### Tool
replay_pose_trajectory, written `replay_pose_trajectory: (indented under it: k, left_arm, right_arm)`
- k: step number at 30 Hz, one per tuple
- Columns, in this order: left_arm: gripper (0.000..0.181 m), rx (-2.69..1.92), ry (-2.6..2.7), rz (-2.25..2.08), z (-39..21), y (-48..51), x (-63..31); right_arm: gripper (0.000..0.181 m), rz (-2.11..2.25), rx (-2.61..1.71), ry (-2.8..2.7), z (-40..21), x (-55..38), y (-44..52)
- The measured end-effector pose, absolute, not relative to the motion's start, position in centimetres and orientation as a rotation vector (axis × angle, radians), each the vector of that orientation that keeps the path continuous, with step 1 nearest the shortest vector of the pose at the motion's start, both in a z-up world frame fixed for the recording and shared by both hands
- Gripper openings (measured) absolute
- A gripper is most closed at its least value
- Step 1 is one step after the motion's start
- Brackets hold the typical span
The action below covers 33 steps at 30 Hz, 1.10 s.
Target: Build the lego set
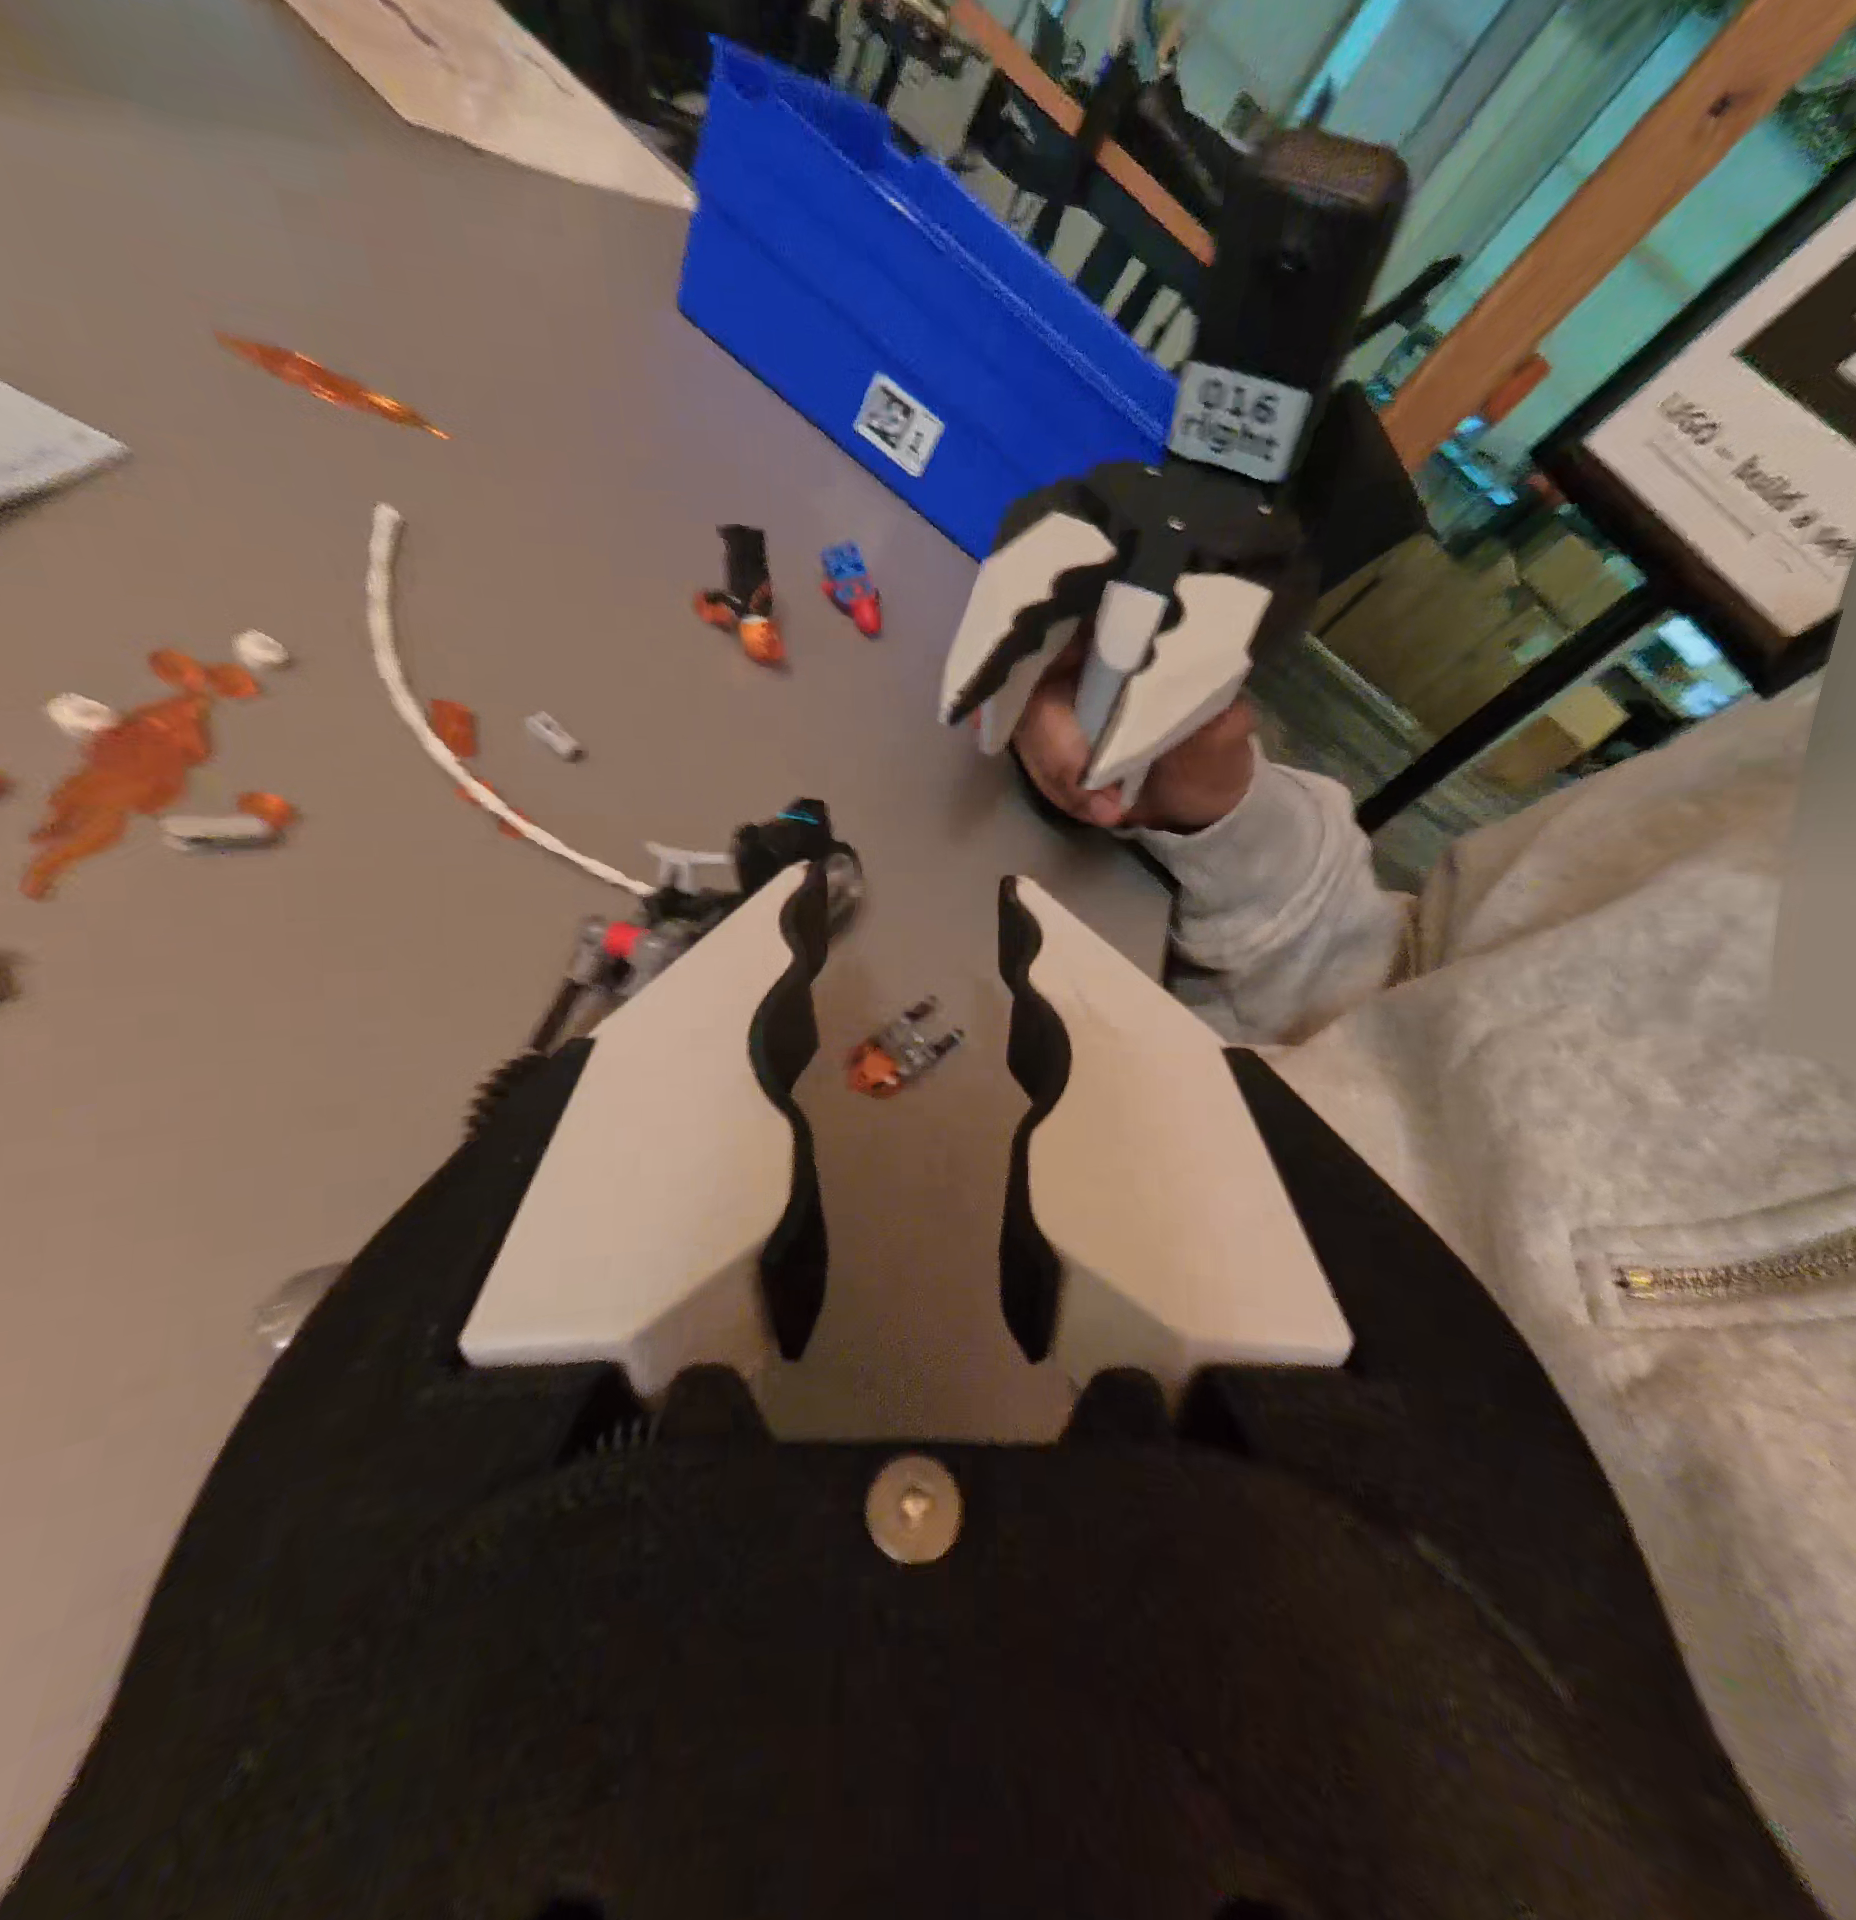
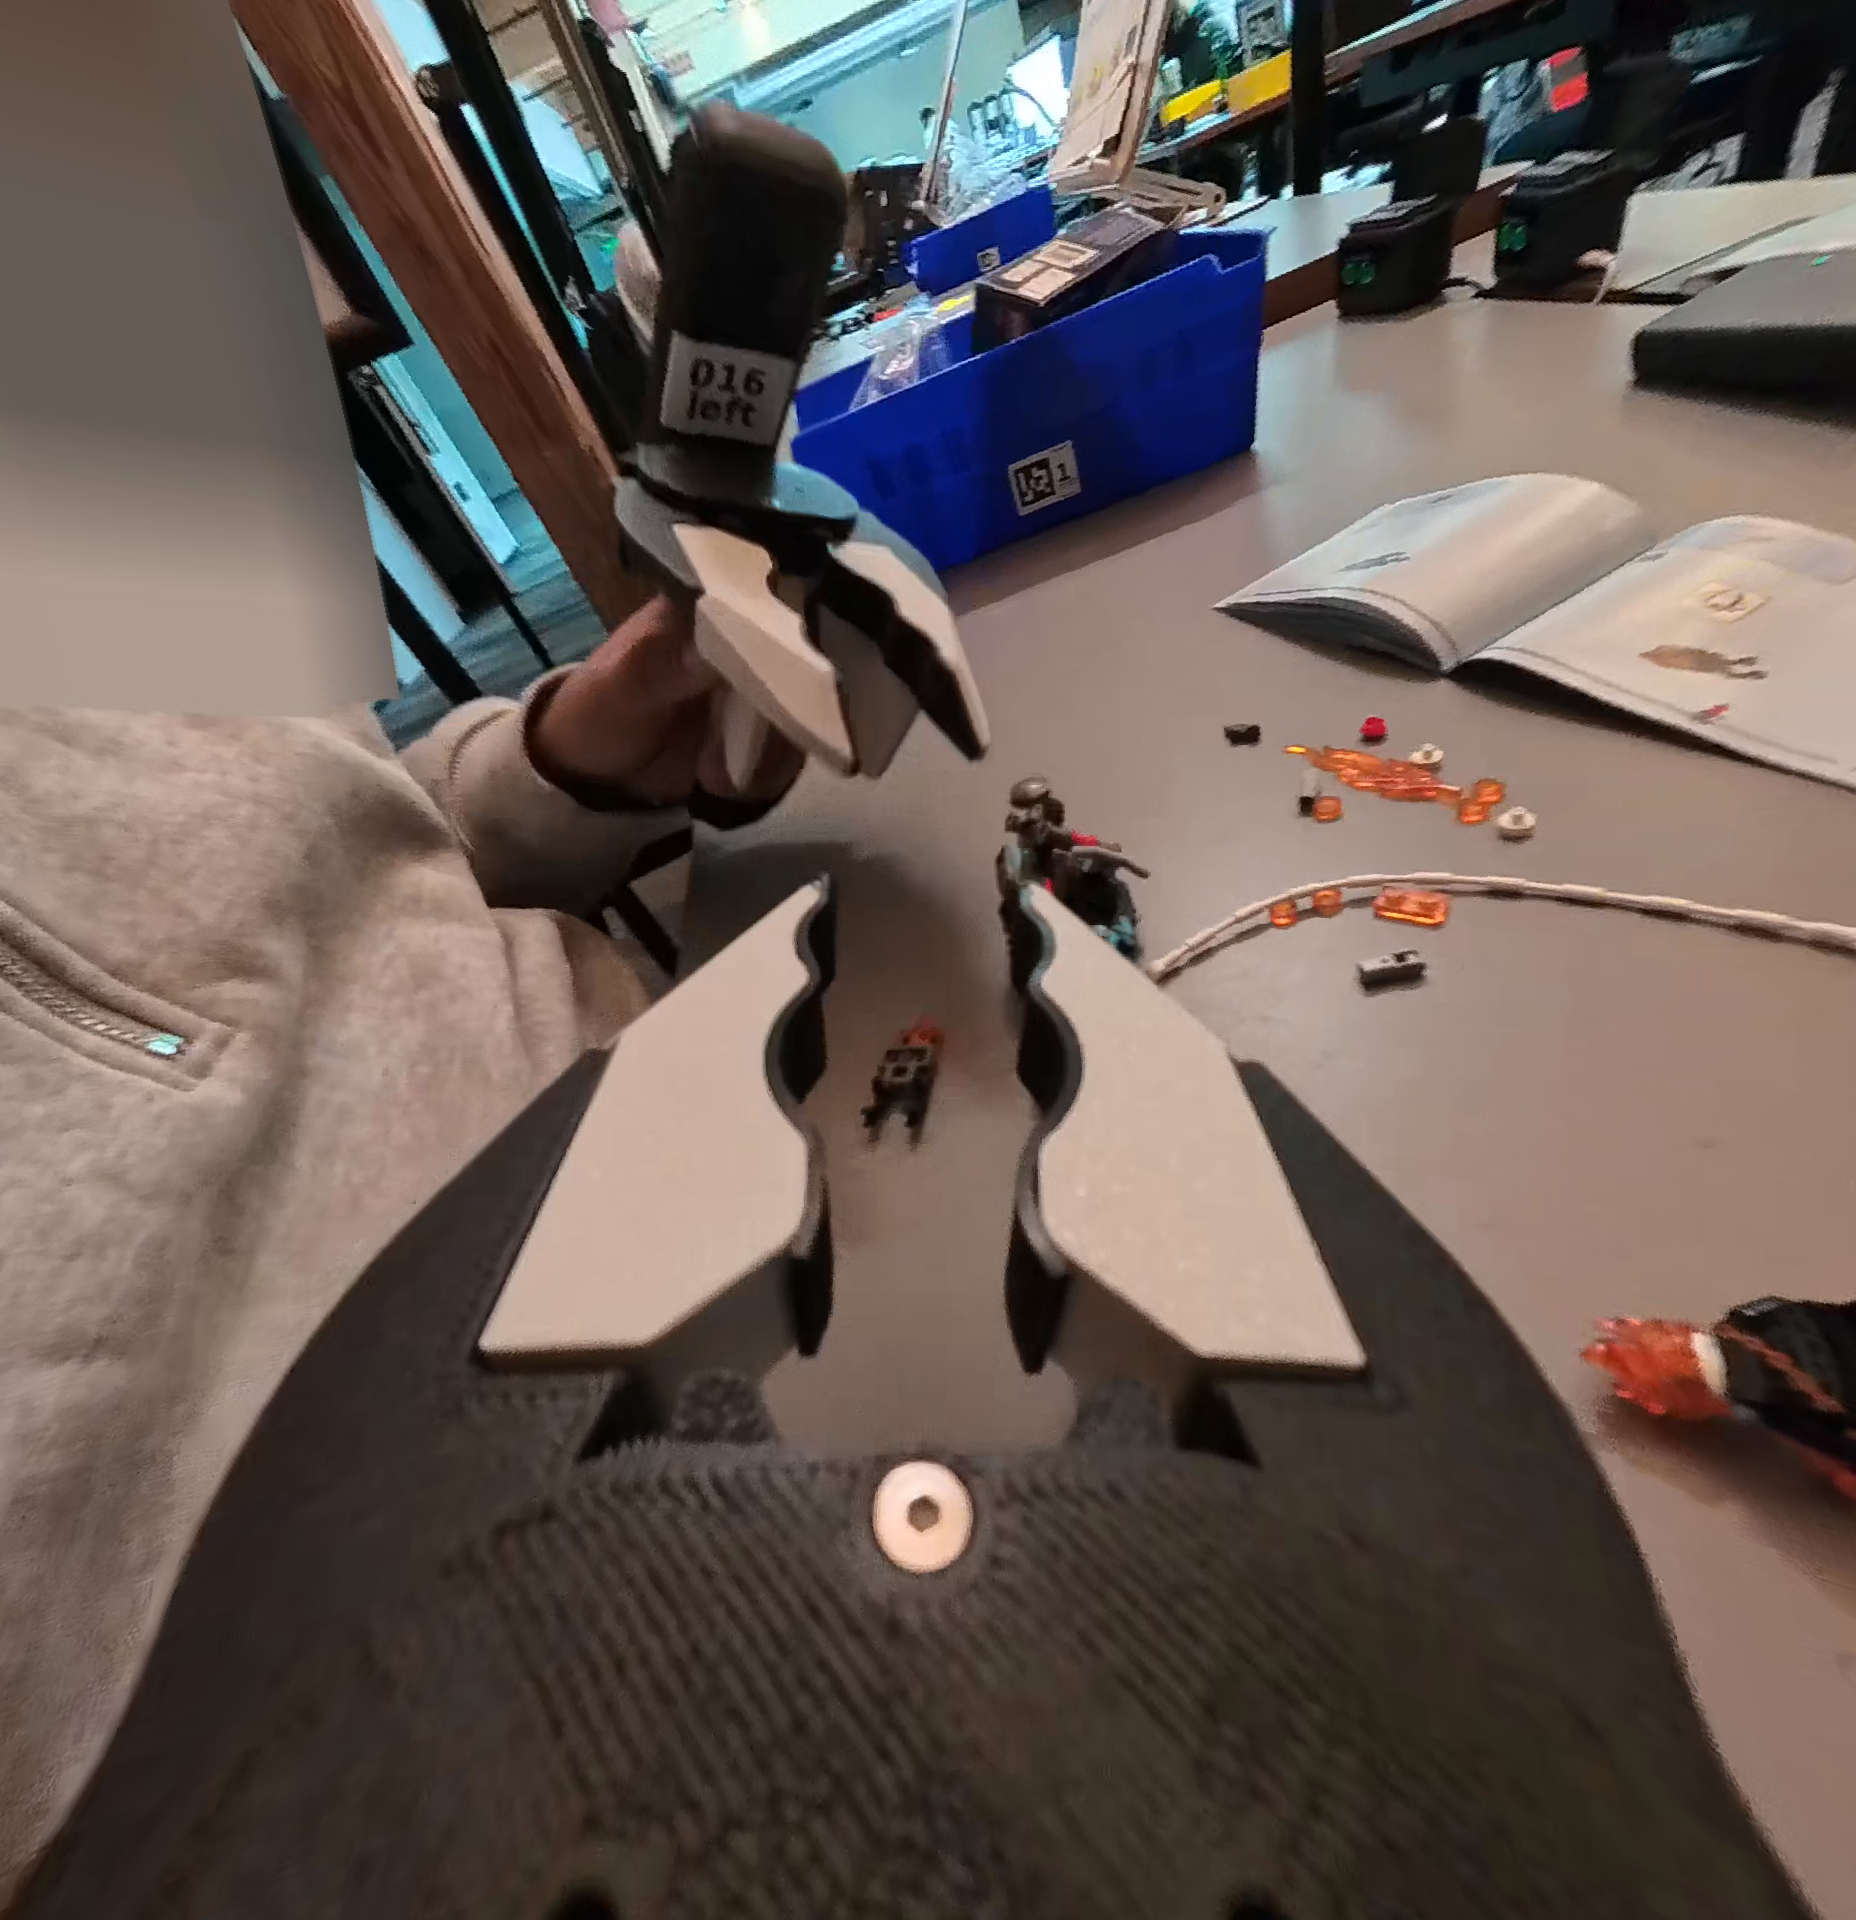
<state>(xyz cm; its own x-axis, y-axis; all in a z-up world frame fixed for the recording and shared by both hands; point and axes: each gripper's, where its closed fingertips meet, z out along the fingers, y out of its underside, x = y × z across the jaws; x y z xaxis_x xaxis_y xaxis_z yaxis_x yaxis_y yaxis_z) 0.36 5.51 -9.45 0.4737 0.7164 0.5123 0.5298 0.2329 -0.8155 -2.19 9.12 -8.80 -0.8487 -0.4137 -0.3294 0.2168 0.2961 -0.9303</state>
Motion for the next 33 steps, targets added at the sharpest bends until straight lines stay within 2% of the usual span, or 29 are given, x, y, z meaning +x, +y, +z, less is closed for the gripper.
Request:
replay_pose_trajectory:
  k: [7,12,16,22,26,30,33]
  left_arm:
    - [0.031,-1.622,-1.378,0.472,-10.1,-2.2,-2.4]
    - [0.028,-1.753,-1.548,0.535,-13.4,-6.7,-4.0]
    - [0.02,-1.833,-1.585,0.589,-15.7,-7.3,-4.0]
    - [0.004,-1.856,-1.446,0.789,-15.0,-7.0,-4.7]
    - [0.001,-1.841,-1.419,0.773,-15.1,-6.8,-4.6]
    - [0.0,-1.829,-1.417,0.78,-15.0,-6.8,-4.6]
    - [0.0,-1.836,-1.407,0.779,-15.0,-6.7,-4.6]
  right_arm:
    - [0.031,-1.733,-0.16,2.083,-8.1,-3.5,9.1]
    - [0.032,-1.784,-0.141,2.068,-7.7,-4.0,9.2]
    - [0.032,-1.779,-0.126,2.089,-7.9,-4.2,9.0]
    - [0.032,-1.795,-0.079,2.074,-7.7,-4.8,9.0]
    - [0.031,-1.815,-0.047,2.086,-7.7,-5.4,9.1]
    - [0.021,-1.879,0.017,2.184,-8.1,-7.0,9.3]
    - [0.007,-1.949,0.049,2.192,-7.7,-7.9,9.7]
